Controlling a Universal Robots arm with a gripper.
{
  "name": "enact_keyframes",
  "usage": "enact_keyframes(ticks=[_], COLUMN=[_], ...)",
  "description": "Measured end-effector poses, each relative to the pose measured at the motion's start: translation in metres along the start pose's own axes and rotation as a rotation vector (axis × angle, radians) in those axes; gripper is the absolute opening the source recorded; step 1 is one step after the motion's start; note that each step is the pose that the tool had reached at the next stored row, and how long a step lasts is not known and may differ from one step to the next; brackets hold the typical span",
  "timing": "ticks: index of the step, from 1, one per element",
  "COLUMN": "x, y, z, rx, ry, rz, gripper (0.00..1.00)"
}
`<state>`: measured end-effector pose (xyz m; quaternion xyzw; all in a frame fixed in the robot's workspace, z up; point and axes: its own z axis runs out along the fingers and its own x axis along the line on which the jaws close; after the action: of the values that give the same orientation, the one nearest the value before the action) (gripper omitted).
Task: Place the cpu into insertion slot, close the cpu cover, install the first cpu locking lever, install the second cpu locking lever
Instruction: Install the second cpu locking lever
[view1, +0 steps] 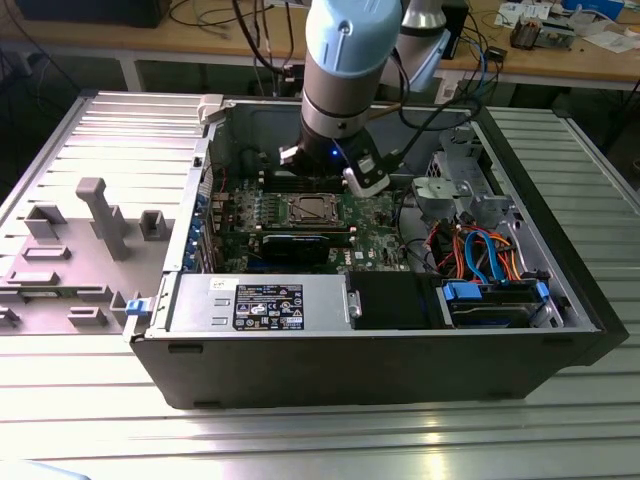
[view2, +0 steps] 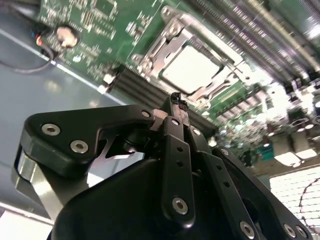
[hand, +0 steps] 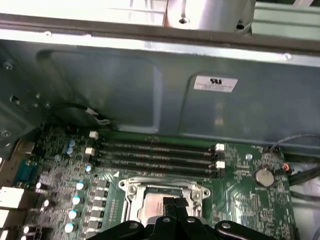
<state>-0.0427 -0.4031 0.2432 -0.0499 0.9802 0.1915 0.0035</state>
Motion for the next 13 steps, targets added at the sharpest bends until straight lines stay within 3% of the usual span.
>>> enact_keyframes(ticks=[3, 4, 5, 13], x=[0.0, 0.0, -0.0001, 0.0], y=[0.0, 0.0, 0.0, 0.0], z=[0.0, 0.0, 0.0, 0.0], rx=[0.0404, 0.0516, 0.0564, 0.0581], ry=[0.004, 0.0052, 0.0057, 0.0057], rz=[0.0, 0.001, 0.001, 0.001], gripper=[0.11, 0.11, 0.11, 0.11])
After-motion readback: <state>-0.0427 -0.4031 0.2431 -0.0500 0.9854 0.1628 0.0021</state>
